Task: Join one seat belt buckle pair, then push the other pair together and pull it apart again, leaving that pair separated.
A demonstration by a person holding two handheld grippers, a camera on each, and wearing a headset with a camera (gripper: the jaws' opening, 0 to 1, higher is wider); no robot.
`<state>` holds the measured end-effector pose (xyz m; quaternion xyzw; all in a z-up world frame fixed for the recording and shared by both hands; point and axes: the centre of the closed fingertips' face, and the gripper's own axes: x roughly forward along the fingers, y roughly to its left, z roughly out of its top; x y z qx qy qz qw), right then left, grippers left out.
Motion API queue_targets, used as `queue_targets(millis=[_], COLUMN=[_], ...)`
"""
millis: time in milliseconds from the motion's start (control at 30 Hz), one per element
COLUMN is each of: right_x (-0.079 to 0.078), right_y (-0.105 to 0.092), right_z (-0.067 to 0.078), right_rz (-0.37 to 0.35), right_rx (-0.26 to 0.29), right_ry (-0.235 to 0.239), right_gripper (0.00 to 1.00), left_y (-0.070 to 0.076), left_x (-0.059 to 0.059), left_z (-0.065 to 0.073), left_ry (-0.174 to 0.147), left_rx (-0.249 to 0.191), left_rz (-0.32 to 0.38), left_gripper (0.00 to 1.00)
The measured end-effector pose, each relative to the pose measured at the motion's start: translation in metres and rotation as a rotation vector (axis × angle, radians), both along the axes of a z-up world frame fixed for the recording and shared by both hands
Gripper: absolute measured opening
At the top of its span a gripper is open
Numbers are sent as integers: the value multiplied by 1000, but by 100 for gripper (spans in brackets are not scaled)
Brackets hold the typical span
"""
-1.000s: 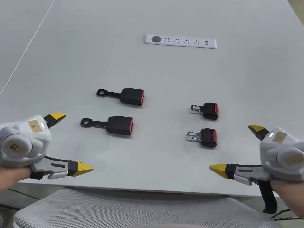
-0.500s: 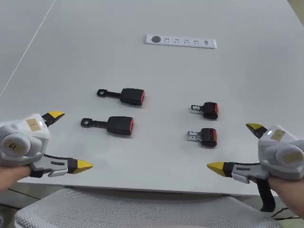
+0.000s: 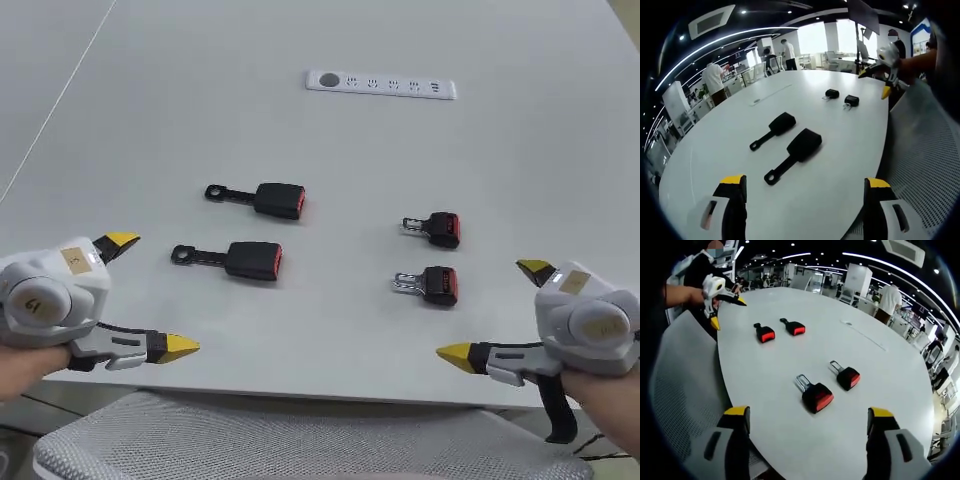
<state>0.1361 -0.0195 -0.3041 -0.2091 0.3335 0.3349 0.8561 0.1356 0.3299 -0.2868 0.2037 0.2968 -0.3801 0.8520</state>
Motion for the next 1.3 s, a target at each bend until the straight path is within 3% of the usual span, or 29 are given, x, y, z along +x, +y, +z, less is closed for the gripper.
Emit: queue_targets(millis=[300, 1300], right_x=[-6, -18], right_y=[1, 3], right_z=[-5, -6], right_rz=[15, 26], right_rx=[-30, -32], right_ry=[13, 14], right_gripper=[98, 98], left_y=[0, -9], left_x=[-3, -15], left_z=[-2, 0], left_ry=[0, -6], left_rx=[14, 22], left_rz=[-8, -25], left_gripper=[98, 98])
